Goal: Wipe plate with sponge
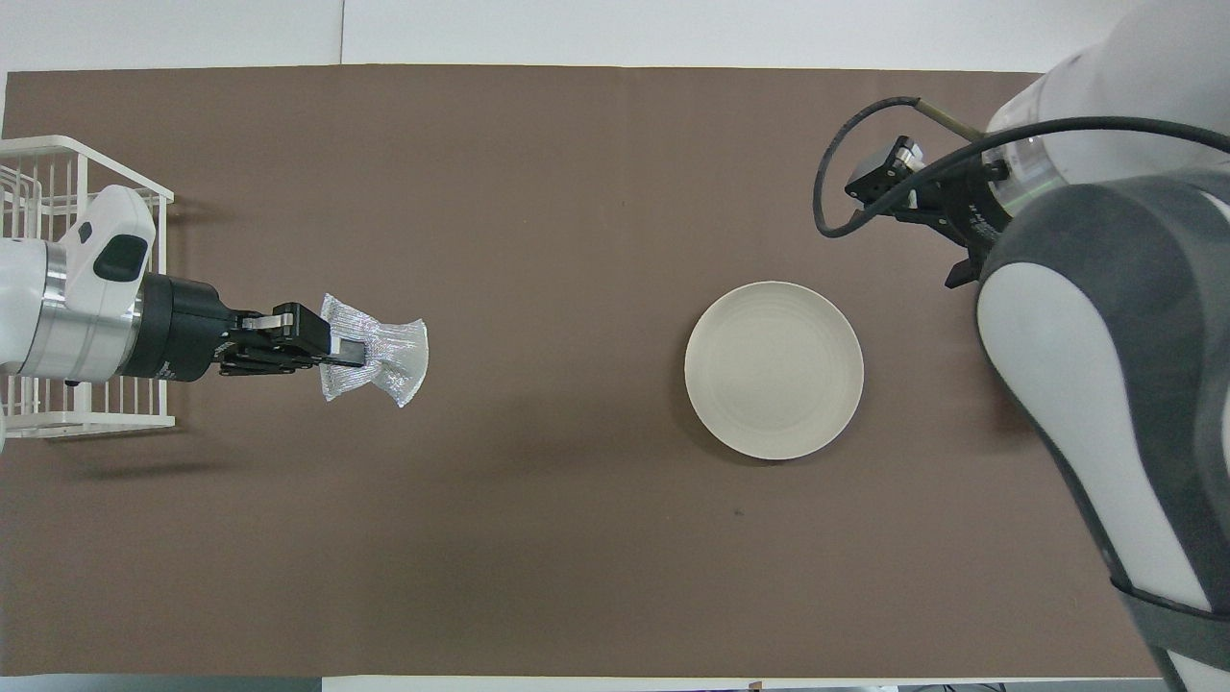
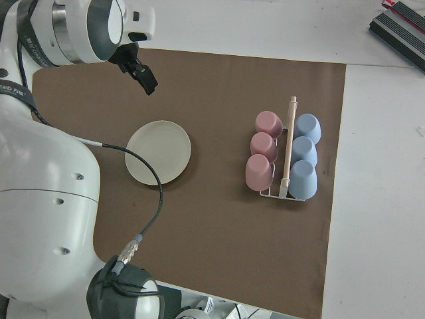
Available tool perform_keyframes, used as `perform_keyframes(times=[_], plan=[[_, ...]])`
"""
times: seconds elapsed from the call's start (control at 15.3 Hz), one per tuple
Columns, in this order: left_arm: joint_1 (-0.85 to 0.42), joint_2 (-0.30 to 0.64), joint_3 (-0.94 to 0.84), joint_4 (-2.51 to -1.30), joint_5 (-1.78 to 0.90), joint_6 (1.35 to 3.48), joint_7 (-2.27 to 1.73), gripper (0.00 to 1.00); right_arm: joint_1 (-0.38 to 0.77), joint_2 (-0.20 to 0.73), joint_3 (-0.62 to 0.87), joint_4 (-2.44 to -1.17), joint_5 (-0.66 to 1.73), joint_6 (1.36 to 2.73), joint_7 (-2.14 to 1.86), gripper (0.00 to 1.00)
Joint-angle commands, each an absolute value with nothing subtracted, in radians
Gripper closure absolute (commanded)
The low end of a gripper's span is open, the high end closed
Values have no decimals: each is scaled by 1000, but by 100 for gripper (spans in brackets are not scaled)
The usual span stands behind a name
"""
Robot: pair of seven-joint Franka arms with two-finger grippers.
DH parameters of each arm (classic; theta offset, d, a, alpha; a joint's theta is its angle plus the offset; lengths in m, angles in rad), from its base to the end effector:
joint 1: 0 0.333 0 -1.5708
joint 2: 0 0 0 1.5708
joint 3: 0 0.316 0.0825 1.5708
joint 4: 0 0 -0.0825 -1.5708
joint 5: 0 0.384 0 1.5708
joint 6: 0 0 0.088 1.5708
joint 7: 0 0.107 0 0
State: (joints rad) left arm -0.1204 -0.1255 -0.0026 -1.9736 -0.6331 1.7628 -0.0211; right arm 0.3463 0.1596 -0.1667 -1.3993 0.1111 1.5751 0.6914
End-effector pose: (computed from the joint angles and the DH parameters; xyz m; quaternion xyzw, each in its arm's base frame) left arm 0.5071 -0.1154 0.5334 0.9520 0.0239 -0.0622 0.2989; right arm 0.5903 0.1280 0.6149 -0.9669 0.2515 0.0096 0.0423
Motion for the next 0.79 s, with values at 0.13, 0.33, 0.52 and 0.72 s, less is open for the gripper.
perform_keyframes(times=[0.13, 0.33, 0.52, 0.72], plan=[[-130, -94, -17, -1849, -242, 1660, -110, 100, 284, 54, -152, -1454, 37, 1572, 301, 0], [-152, -80, -20, -1783, -35, 1599, -118, 100, 201, 35, -149, -1451, 38, 1505, 58, 0], [-167, -37, -32, -1694, 168, 1525, -120, 100, 179, 35, -150, -1451, 38, 1505, -43, 0], [-189, -35, -34, -1687, 380, 1520, -124, 100, 176, 38, -150, -1443, 41, 1505, -46, 0]])
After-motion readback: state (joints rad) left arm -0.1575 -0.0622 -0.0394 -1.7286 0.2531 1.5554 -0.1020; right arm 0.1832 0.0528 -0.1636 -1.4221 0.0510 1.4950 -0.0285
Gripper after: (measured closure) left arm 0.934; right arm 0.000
